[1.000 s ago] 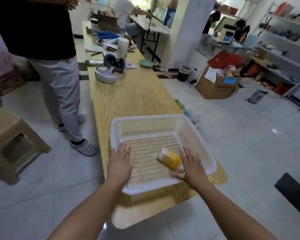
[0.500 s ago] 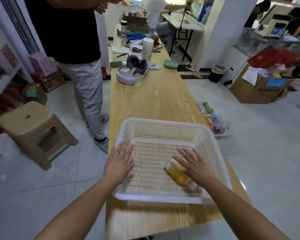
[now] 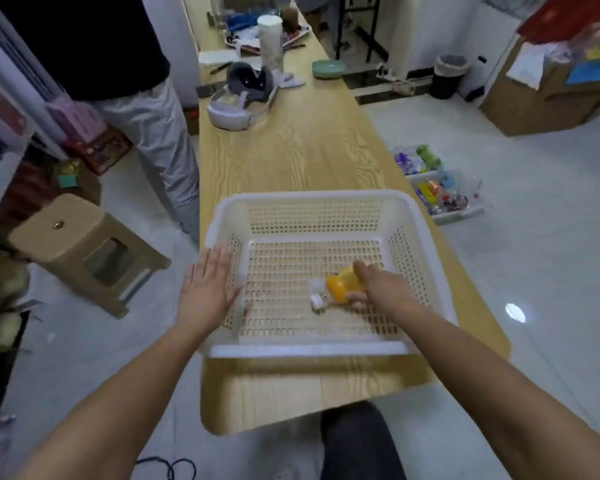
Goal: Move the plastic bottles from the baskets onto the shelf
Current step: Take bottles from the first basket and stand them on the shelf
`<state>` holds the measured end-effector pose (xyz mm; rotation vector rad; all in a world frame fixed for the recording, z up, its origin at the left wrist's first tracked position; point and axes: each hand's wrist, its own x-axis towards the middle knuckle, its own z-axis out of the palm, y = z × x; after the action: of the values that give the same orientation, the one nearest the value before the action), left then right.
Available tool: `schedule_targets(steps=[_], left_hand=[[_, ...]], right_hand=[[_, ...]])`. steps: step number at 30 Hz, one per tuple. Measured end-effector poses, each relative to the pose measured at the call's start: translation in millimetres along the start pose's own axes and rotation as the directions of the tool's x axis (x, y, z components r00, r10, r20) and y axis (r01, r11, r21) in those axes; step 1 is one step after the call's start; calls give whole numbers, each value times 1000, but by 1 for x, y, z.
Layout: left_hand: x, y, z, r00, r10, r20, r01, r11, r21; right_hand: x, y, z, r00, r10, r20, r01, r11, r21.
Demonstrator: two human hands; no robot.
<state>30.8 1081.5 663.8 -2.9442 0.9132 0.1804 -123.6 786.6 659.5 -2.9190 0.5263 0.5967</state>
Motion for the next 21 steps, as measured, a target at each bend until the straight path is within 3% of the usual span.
schedule_targets(steps=[2, 5, 9, 15, 21], left_hand=[[-7, 1, 0, 1000, 9, 27, -9, 1000, 15], [-6, 4, -6, 998, -2, 62, -2, 998, 64], [3, 23, -24, 999, 3, 48, -7, 997, 72], [13, 24, -20, 1000, -14, 13, 13, 999, 42], [25, 15, -17, 999, 6, 36, -9, 995, 103]], right_hand=[[1, 1, 11, 999, -7, -41, 7, 1000, 16], [16, 8, 5, 987, -107, -123, 88, 984, -153], [44, 3, -9, 973, -216, -85, 190, 951, -243], [54, 10, -6, 992, -101, 80, 105, 993, -48], [61, -3, -15, 983, 88, 162, -106, 989, 103]])
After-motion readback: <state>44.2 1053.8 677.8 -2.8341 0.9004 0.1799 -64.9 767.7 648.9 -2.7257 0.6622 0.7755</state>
